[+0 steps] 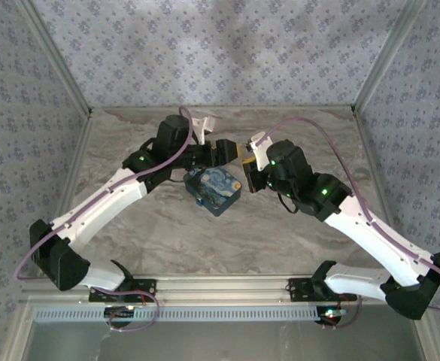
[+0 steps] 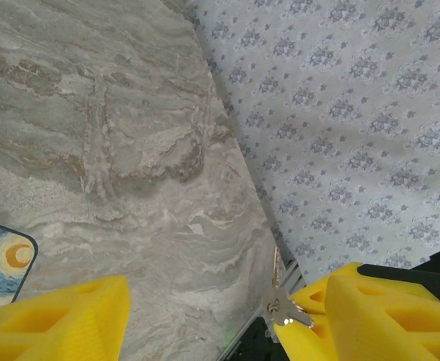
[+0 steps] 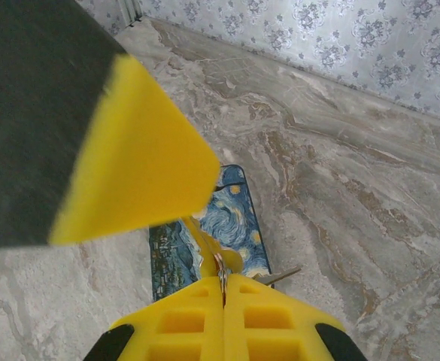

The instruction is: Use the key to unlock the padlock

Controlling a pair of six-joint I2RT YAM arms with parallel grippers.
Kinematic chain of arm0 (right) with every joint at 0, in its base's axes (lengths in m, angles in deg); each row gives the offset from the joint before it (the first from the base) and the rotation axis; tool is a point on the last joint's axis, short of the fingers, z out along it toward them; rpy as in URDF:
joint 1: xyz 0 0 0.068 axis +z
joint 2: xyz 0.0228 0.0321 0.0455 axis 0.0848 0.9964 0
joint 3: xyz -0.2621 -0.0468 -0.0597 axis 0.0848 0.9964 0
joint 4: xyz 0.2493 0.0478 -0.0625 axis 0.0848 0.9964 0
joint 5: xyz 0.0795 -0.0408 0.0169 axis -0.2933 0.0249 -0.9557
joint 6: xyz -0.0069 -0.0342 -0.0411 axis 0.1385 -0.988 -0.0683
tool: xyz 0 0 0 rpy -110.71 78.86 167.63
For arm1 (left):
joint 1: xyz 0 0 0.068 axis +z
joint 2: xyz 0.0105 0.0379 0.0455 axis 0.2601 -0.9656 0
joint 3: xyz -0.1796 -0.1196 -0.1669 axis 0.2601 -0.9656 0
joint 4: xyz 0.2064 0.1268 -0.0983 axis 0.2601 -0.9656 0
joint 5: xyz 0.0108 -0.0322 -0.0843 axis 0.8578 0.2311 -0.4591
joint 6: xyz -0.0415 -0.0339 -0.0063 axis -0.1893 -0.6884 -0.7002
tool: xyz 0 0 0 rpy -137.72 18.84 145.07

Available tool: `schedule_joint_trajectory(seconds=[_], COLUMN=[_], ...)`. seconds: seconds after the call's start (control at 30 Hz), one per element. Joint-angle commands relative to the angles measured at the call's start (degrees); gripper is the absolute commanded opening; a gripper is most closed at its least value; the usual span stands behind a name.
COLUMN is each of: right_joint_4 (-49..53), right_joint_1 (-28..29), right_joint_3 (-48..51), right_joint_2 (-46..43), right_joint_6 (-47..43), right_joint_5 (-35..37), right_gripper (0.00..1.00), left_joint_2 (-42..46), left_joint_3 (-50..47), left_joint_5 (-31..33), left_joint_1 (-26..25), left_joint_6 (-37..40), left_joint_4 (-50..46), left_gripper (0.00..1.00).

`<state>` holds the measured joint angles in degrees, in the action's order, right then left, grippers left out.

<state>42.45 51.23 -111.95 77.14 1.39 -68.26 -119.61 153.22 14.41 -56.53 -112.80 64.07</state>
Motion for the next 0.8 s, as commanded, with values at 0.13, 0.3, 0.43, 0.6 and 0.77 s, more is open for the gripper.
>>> schedule_joint_trajectory(seconds=[0.13,0.3,0.43,0.6,0.77], right_joint_4=[-0.2,-0.5,-1.0,-1.2,-1.8], right_joint_1=[1.2,1.2,1.2,1.2,1.1], right_joint_3=[-1.4,-1.2,-0.9,-0.8,-0.3], right_joint_2=[0.6,0.5,0.6,0.7,0.4], right_joint_6=[1.3,1.4,1.4,1.5,2.2], right_joint_5=[0.4,0.7,0.6,0.3,-0.2], right_gripper=[0.0,0.0,0.0,0.0,0.0], left_joint_2=[-1.3,-1.2,-1.0,-1.0,-0.9], left_joint_3=[1.8,1.7,1.6,1.4,1.4], left_joint_5=[0.9,0.6,0.4,-0.6,-0.5], left_joint_1=[-1.7,-1.9,-2.0,-2.0,-2.0], left_joint_6=[1.0,0.8,0.9,0.9,1.2], left_joint_4=[0.8,1.2,1.5,2.6,2.9], left_gripper=[0.59,0.45,0.3,0.08,0.0])
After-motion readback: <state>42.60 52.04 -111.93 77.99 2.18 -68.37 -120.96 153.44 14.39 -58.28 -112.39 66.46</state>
